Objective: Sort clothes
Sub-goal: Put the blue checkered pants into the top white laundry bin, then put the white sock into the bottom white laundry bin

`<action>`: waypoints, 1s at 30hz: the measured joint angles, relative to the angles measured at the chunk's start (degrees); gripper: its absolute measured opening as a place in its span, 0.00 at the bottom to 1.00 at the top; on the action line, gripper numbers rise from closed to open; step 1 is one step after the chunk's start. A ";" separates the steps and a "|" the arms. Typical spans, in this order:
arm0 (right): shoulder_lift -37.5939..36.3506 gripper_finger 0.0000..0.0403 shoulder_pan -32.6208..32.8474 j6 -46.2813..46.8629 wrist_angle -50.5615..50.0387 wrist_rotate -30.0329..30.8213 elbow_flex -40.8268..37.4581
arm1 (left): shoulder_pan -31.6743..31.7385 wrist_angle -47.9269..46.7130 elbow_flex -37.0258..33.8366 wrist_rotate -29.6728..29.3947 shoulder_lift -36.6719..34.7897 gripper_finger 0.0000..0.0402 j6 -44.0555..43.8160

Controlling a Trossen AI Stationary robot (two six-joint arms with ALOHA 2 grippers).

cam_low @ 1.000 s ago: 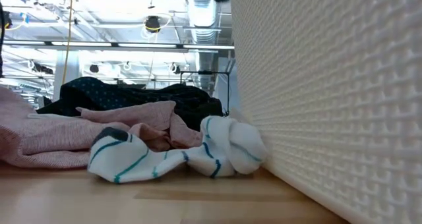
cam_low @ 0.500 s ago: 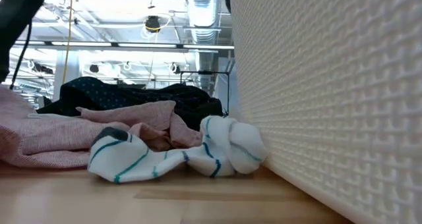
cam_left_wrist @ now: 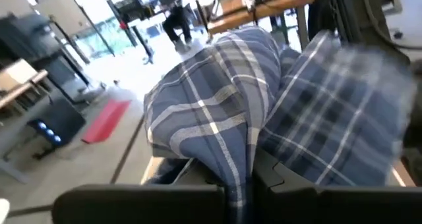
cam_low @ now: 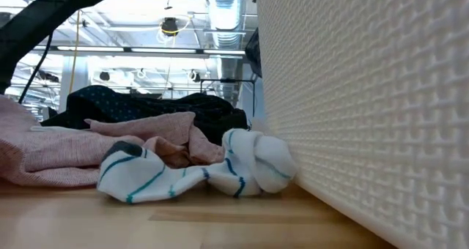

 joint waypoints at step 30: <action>0.00 0.28 0.14 0.43 -0.27 0.22 0.00 | -1.40 -24.81 -1.21 16.23 -4.52 0.60 2.79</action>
